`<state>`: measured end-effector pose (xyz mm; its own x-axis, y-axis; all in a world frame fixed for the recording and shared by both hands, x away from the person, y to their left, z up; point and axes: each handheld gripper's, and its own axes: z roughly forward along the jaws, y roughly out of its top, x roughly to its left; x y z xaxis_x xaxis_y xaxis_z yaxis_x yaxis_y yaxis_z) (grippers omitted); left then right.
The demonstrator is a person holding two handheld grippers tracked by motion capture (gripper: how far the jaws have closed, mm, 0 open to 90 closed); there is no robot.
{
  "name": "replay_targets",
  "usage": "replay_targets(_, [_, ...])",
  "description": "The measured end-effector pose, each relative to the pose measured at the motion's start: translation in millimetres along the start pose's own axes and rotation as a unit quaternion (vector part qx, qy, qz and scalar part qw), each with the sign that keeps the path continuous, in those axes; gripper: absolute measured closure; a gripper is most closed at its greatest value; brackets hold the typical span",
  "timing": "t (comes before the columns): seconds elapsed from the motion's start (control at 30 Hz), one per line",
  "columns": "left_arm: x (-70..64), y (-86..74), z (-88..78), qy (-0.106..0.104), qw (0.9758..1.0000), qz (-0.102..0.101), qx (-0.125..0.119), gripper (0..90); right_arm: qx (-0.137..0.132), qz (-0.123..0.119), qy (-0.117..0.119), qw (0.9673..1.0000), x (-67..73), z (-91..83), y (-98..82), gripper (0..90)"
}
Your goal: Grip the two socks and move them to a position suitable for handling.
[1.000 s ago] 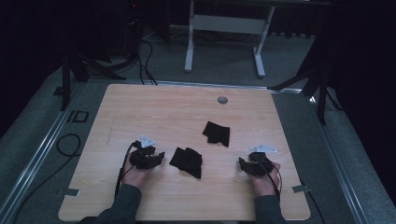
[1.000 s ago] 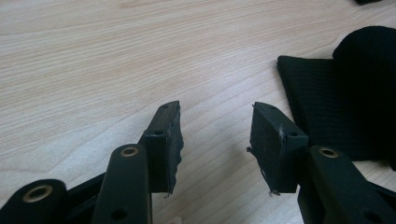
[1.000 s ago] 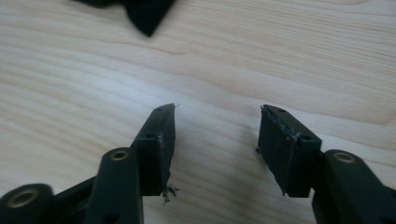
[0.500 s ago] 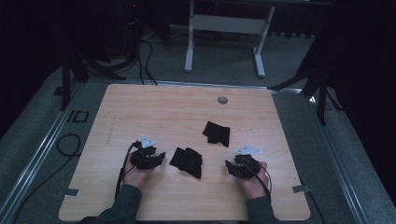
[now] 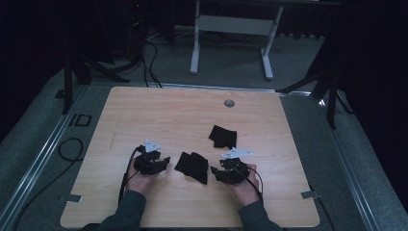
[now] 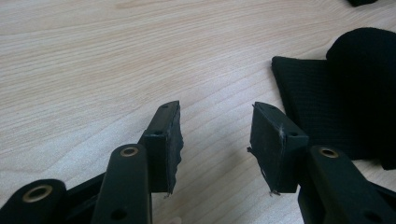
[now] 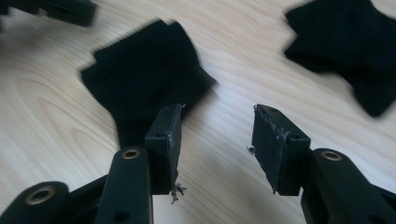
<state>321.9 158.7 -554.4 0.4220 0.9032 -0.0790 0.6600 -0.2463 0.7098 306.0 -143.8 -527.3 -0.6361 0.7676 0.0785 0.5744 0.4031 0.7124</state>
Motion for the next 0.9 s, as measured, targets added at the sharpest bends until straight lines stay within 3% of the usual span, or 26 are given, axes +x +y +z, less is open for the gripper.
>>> replay_targets(0.13, [0.0,0.1,-1.3,0.000,1.0000,0.001,-0.002,53.6,0.005,-0.005,0.009,0.9999,8.5,8.1,11.2,52.7])
replay_targets(0.47, [-1.2,-0.1,-3.0,-0.001,1.0000,0.002,-0.005,53.6,0.047,0.023,0.021,0.9984,14.6,39.3,24.2,51.9])
replay_targets(0.53, [-1.5,0.0,-3.3,-0.001,1.0000,0.002,-0.005,53.6,0.056,0.027,0.019,0.9979,14.1,42.1,24.4,55.2])
replay_targets(0.57, [-1.7,0.1,-3.9,-0.002,1.0000,0.002,-0.008,53.6,0.065,0.033,0.021,0.9971,13.8,43.9,24.5,64.7])
replay_targets(0.7, [-2.0,0.2,-4.9,-0.005,0.9999,0.000,-0.010,54.4,0.057,0.026,0.023,0.9978,15.9,38.8,25.7,83.8])
replay_targets(0.9, [-5.9,0.6,-6.1,-0.018,0.9997,0.001,-0.013,56.5,0.043,0.014,0.028,0.9986,19.4,26.9,30.4,87.8])
